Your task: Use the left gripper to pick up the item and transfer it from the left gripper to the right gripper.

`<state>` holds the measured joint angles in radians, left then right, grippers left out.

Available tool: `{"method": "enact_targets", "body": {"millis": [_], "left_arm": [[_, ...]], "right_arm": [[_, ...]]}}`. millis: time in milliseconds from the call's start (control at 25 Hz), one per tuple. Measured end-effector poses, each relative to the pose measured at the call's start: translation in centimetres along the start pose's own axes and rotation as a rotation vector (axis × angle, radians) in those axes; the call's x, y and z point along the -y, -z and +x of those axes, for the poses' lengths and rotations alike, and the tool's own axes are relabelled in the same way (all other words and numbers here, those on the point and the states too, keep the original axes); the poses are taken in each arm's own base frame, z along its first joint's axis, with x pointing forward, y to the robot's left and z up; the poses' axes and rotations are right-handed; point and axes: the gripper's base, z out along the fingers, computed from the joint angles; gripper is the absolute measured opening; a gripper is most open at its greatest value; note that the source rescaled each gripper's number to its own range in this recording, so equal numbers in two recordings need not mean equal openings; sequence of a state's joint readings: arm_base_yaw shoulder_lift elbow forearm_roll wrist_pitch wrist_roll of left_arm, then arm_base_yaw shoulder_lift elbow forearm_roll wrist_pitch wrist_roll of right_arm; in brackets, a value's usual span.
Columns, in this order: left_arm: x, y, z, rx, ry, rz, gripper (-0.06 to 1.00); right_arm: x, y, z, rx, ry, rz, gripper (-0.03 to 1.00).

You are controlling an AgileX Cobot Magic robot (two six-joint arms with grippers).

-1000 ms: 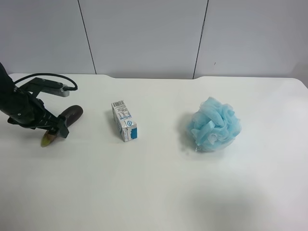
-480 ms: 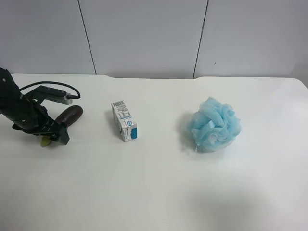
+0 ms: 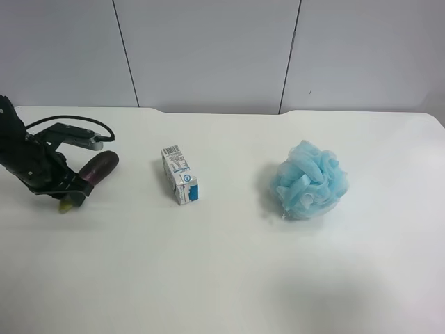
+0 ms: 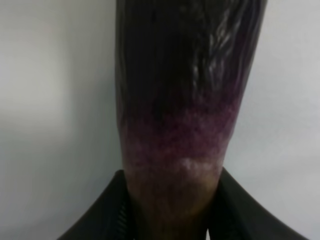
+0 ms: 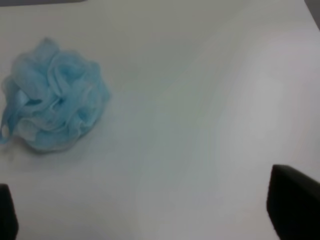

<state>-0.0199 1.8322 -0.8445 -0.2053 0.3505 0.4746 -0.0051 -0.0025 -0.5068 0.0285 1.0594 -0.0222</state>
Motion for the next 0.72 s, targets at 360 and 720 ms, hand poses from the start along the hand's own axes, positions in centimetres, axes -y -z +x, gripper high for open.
{"method": "enact_targets", "body": {"millis": [360, 720], "left_arm": [[2.0, 9.4, -1.0, 0.14, -0.008, 0.047, 0.0], [8.1, 14.5, -2.6, 0.1, -0.248, 0.179, 0.0]], "right_arm": [[0.0, 0.0, 0.0, 0.0, 0.001, -0.002, 1.0], [0.0, 0.0, 0.0, 0.0, 0.001, -0.002, 1.0]]}}
